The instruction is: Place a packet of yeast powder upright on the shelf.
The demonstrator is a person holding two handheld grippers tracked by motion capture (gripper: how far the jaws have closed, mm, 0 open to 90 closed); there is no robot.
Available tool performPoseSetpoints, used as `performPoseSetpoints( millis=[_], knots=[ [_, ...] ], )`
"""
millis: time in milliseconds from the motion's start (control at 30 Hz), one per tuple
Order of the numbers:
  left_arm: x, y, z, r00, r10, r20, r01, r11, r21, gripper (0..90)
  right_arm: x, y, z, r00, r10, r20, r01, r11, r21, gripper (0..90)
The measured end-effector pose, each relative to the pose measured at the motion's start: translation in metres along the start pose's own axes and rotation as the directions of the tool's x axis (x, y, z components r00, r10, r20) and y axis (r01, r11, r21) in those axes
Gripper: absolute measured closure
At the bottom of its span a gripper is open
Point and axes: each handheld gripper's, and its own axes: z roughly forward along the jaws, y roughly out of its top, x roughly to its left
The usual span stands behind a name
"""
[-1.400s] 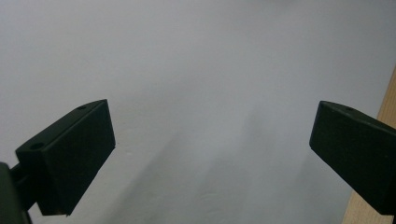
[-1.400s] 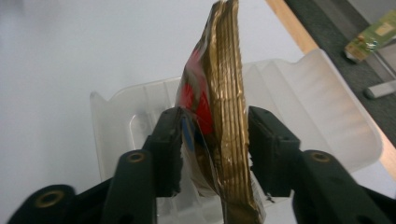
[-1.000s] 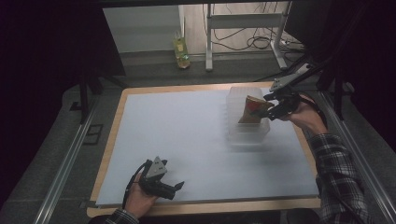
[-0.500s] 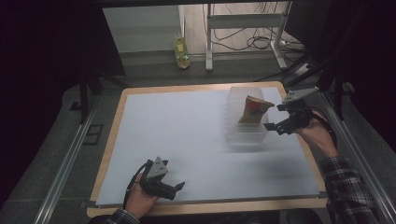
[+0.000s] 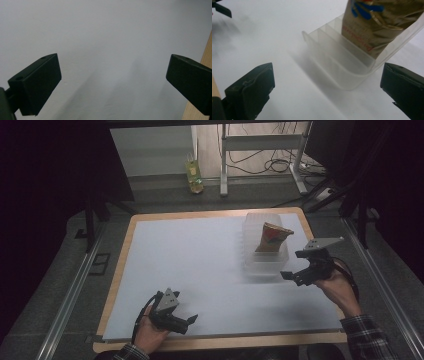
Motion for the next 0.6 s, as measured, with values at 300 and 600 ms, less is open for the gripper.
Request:
performPoseSetpoints(
  millis=[300,600],
  knots=[
    [0.000,0.000,-0.001,1.0000,-0.002,0.001,0.002,1.0000,0.003,0.0,0.026,-0.012,-0.005,0.9999,-0.011,-0.002,0.011,1.000,-0.011,0.0],
    [-0.001,-0.001,0.000,0.9999,0.011,-0.012,-0.011,0.9999,0.000,0.3,0.049,-0.024,-0.008,0.9999,0.012,0.004,-0.012,0.999,-0.031,0.0]
  ],
)
